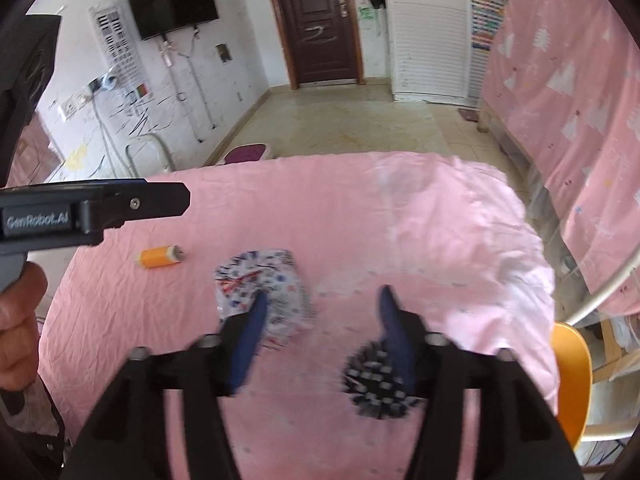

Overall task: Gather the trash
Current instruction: 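Move both open tools back over the table, then grasp the orange cylinder with left tool while right tool grasps white plastic bag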

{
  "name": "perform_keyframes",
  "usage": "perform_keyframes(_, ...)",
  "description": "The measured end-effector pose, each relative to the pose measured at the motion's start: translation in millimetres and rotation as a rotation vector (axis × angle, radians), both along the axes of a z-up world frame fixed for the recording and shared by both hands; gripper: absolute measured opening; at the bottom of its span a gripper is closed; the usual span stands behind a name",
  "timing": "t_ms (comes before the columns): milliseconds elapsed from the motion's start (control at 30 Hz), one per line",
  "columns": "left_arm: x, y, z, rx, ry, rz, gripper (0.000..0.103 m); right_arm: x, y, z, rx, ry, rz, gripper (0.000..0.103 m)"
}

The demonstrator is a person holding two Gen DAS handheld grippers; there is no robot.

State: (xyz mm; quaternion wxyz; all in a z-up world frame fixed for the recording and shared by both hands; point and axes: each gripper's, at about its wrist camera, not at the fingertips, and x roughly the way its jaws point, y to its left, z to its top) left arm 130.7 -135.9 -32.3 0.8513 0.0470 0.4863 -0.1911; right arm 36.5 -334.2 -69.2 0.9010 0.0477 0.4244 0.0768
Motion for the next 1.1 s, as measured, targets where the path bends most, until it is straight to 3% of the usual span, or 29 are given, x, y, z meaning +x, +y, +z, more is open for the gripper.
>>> perform_keyframes(433,8,57,-27,0.003,0.073,0.106,0.065,27,41,-10,-0.028,0.023,0.085,0.066)
perform_keyframes(833,17,53,-55,-0.056,0.190,0.180,0.068,30,44,-21,-0.035,0.036,0.095,0.066)
perform_keyframes(1100,20,47,-61,-0.018,0.192,0.236,0.064,28,35,-29,-0.028,0.043,0.098,0.066)
